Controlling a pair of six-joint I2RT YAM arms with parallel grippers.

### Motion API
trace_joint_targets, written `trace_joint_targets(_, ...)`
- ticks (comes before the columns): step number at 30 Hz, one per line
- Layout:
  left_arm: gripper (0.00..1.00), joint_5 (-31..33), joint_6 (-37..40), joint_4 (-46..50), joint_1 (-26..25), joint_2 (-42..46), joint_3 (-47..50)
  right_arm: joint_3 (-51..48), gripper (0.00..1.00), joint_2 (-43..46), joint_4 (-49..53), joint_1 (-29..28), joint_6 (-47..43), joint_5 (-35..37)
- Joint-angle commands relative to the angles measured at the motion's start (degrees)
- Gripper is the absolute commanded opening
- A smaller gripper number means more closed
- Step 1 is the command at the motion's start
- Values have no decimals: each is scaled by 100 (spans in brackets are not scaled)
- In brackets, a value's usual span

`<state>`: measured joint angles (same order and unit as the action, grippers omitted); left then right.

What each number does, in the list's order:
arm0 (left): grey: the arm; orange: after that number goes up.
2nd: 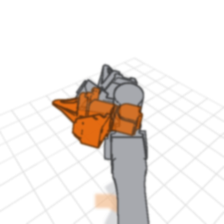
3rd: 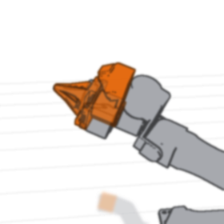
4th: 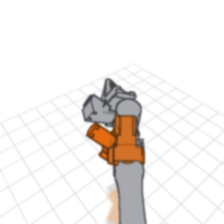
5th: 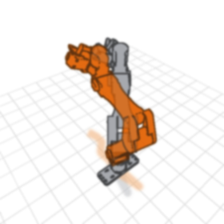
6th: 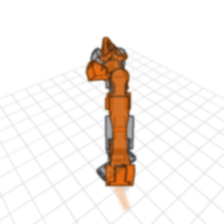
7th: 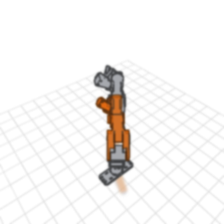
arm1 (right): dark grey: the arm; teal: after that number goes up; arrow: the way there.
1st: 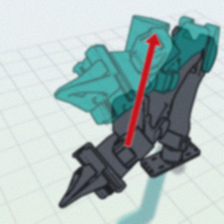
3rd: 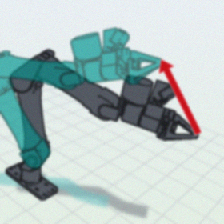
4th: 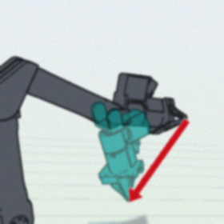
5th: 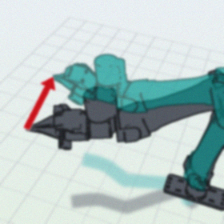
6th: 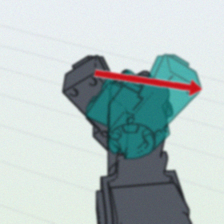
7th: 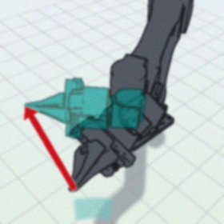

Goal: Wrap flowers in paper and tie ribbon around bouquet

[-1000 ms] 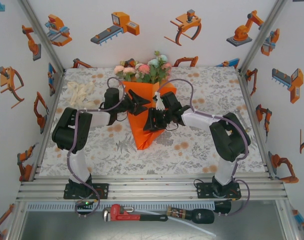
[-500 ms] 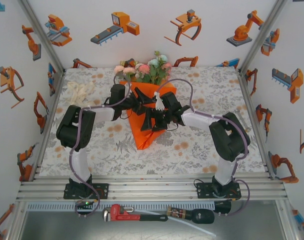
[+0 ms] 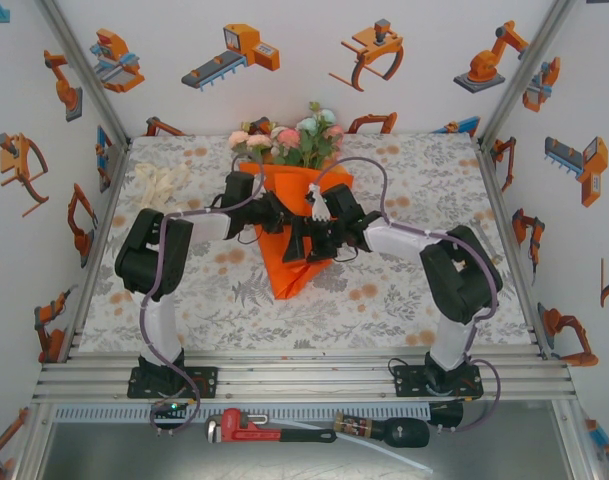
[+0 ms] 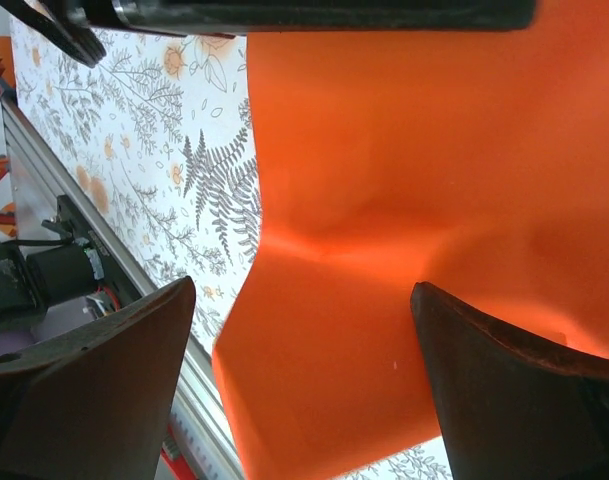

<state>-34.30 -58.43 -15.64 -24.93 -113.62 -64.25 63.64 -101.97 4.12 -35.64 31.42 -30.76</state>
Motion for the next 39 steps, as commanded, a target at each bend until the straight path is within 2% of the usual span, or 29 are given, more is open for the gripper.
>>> trace_joint_targets(1,0,83,437,411,115,255,-97,-131,79,646,131,81,54,348)
trace_joint_targets(4,0,22,410,190,167,214,-101,-473,75,1076,117,84,198,462)
trace_joint_targets(9,0,-159,228,-290,175,-51,-241,-975,55,1369,107,85,271,410)
trace_joint_targets(11,0,-264,89,-553,174,-166,-319,-1116,53,1448,49,88,294,415)
trace_joint_targets(17,0,-283,-20,-632,183,-379,-630,-1103,66,1445,-328,64,305,103)
trace_joint_targets(21,0,-161,49,-441,186,-272,-631,-827,78,1336,4,24,-27,376)
trace_joint_targets(24,0,-96,59,-414,172,-196,-618,-588,79,1159,321,9,-107,728)
trace_joint_targets(28,2,-49,-4,-402,169,-204,-667,-193,70,912,830,-214,-271,1255)
trace_joint_targets(31,4,-8,-3,-407,164,-187,-660,99,56,771,1168,-312,-250,1541)
trace_joint_targets(33,11,28,48,-348,174,-118,-651,134,47,758,1178,-329,-171,1580)
trace_joint_targets(37,32,124,373,-144,203,303,-591,64,32,835,1132,-339,-112,1543)
trace_joint_targets(39,37,249,607,108,246,676,-458,-5,27,870,1059,-338,-85,1512)
